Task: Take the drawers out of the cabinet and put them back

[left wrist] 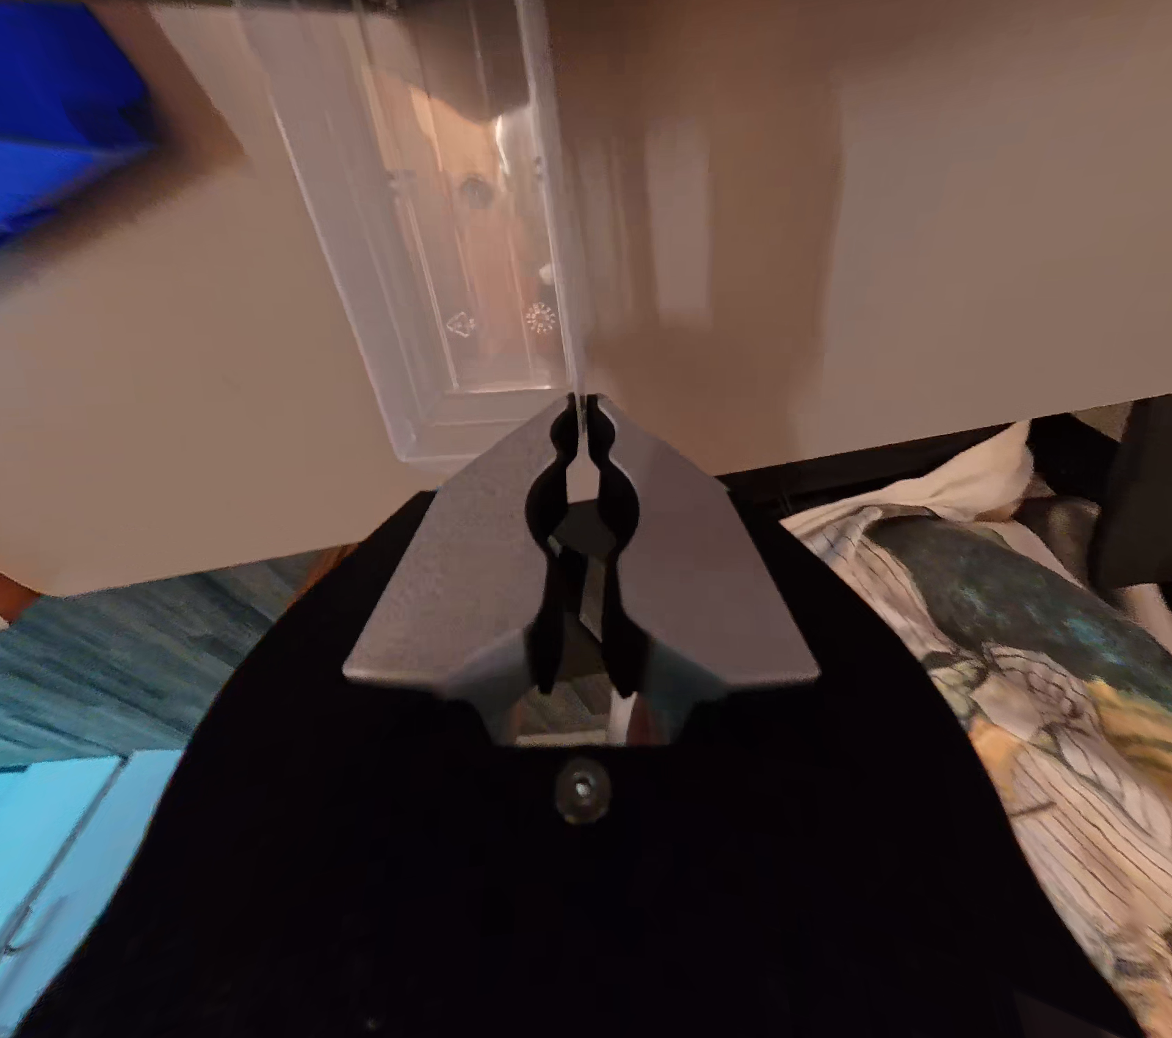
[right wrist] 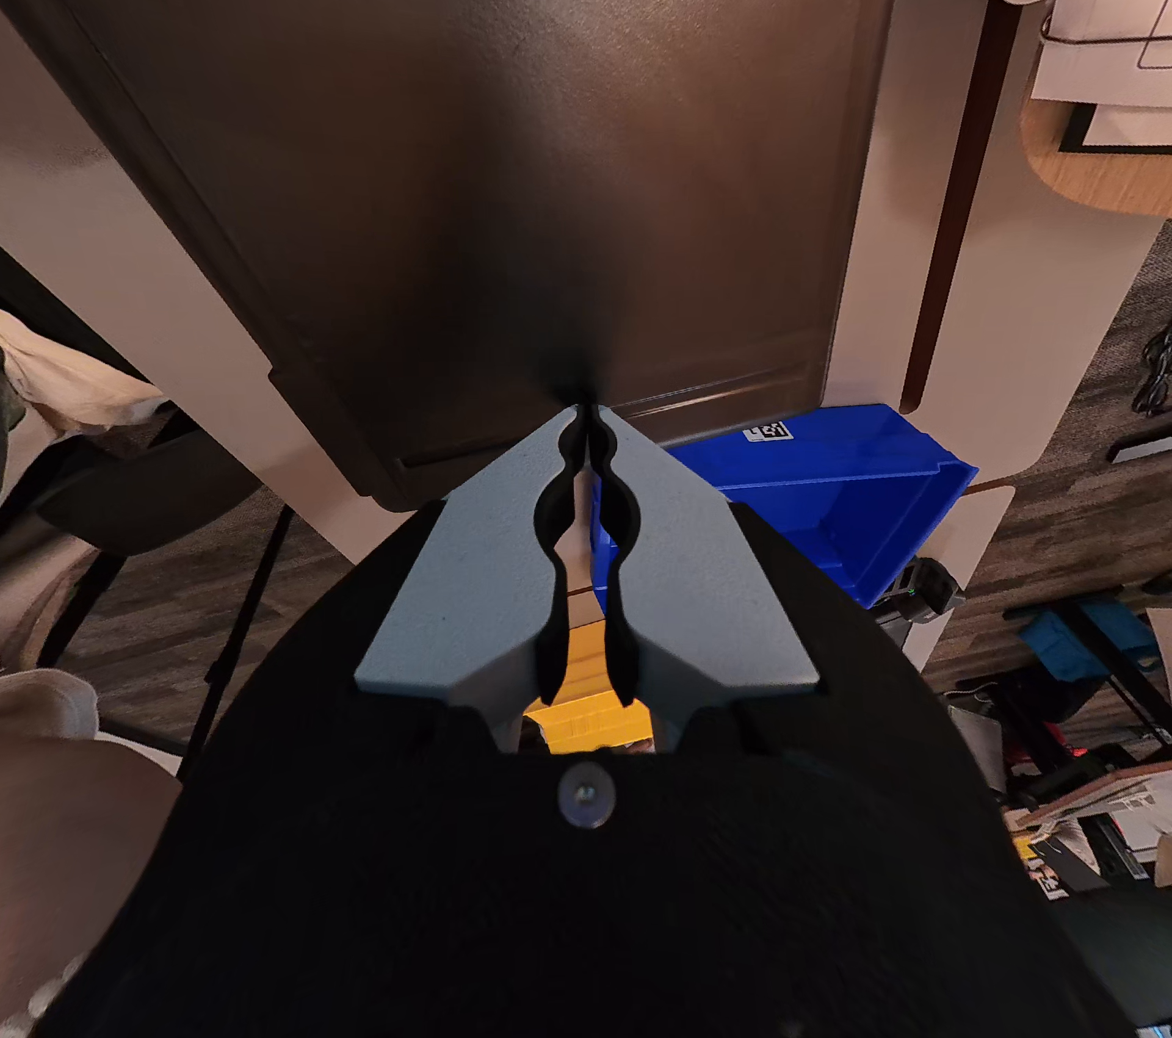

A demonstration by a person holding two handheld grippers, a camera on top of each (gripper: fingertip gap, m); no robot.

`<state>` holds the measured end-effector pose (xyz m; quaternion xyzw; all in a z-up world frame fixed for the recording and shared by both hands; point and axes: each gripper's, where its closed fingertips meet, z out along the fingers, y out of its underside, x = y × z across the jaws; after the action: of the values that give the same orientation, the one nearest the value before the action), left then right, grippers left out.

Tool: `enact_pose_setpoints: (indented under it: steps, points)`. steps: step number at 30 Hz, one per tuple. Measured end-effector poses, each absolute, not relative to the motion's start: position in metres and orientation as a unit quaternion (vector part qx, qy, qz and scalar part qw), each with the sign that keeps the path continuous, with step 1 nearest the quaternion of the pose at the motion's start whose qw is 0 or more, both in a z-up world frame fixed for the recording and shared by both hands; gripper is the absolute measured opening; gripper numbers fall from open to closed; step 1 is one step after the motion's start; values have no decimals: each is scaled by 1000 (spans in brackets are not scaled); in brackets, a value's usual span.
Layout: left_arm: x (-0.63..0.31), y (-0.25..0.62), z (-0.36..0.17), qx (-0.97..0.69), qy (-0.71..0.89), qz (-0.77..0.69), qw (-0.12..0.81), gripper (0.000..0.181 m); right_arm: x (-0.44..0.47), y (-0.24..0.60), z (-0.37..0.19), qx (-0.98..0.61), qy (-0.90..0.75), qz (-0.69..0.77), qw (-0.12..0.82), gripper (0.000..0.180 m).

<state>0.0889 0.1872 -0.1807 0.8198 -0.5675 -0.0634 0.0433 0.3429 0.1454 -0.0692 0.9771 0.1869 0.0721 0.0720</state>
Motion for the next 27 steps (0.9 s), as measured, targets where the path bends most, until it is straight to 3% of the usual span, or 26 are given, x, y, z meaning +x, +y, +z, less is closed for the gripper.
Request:
enact_pose_setpoints:
  steps: [1,8,19,24,27]
  points:
    - [92,187,-180,814,-577,-63,34,0,343,145,-69,977,186,73,72,0]
    - [107,184,-183,773,-632,17,-62,1,343,146,-69,978,184,73,67,0]
    - [143,193,-199,657,-611,208,-390,6,343,146,-69,977,179,86,75,0]
    - [143,197,-191,591,-603,201,-496,8,343,146,-69,976,180,91,86,0]
    - [141,193,-188,545,-617,190,-535,19,343,145,-69,976,178,92,86,0]
